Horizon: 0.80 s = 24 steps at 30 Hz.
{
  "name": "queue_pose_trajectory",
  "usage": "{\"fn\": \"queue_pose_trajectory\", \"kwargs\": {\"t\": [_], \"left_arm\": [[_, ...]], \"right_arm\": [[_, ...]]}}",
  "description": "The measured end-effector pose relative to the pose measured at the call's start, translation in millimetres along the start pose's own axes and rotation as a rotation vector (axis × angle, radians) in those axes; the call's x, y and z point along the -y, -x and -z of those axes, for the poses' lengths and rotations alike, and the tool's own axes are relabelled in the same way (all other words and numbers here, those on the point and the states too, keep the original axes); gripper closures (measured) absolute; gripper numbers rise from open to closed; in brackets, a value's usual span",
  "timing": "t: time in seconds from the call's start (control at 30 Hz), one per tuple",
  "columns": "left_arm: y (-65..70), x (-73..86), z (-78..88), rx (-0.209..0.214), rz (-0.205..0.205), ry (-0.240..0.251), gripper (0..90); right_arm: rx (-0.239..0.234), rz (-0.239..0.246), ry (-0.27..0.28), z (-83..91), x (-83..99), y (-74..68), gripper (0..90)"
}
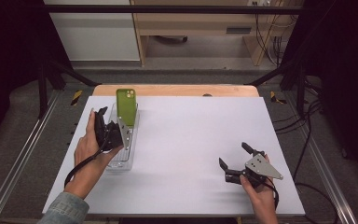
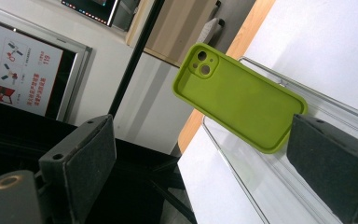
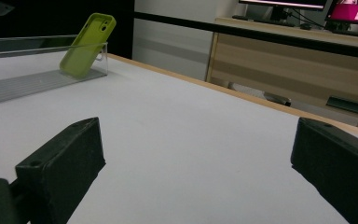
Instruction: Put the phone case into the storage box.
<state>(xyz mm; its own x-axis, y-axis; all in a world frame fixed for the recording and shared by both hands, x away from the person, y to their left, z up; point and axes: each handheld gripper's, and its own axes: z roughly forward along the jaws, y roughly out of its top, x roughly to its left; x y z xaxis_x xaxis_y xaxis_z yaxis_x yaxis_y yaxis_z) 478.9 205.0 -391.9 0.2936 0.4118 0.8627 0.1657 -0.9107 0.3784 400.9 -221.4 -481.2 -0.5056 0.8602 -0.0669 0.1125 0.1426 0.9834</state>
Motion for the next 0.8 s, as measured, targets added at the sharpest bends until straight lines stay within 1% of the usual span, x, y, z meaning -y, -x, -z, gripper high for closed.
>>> {"fn": "queue_pose_trajectory", "kwargs": {"t": [0.07,0.1,0.13,0.23,0.4,0.6,0.67,0.8], "left_arm": [[-0.1,0.9,2.6,0.005,0.007,0.0,7.5],[-0.1,2.2,4.0,0.02,0.029,-0.007,7.9],[-0.1,2.8,4.8,0.025,0.038,-0.006,7.9],[0.3,3.9,7.6,0.024,0.05,0.001,7.4],[2.4,3.8,11.5,0.031,0.051,0.009,5.8],[6.1,3.5,16.9,0.051,0.055,0.012,4.9],[8.7,3.0,19.1,0.068,0.054,0.012,4.7],[10.7,2.0,20.3,0.082,0.061,0.012,4.4]], "right_arm": [[0.0,0.0,0.0,0.0,0.0,0.0,2.8],[0.0,0.0,-0.001,0.0,0.0,-0.1,2.8],[0.0,-0.001,-0.002,-0.1,0.0,-0.2,2.8],[-0.001,-0.001,-0.004,-0.2,0.2,-0.5,2.8],[-0.001,-0.001,-0.004,-0.3,0.3,-0.6,2.8],[-0.001,0.0,-0.004,-0.2,0.3,-0.5,2.8],[-0.001,0.0,-0.004,-0.2,0.4,-0.6,2.8],[0.0,-0.002,-0.003,0.2,0.3,-0.5,2.8]]}}
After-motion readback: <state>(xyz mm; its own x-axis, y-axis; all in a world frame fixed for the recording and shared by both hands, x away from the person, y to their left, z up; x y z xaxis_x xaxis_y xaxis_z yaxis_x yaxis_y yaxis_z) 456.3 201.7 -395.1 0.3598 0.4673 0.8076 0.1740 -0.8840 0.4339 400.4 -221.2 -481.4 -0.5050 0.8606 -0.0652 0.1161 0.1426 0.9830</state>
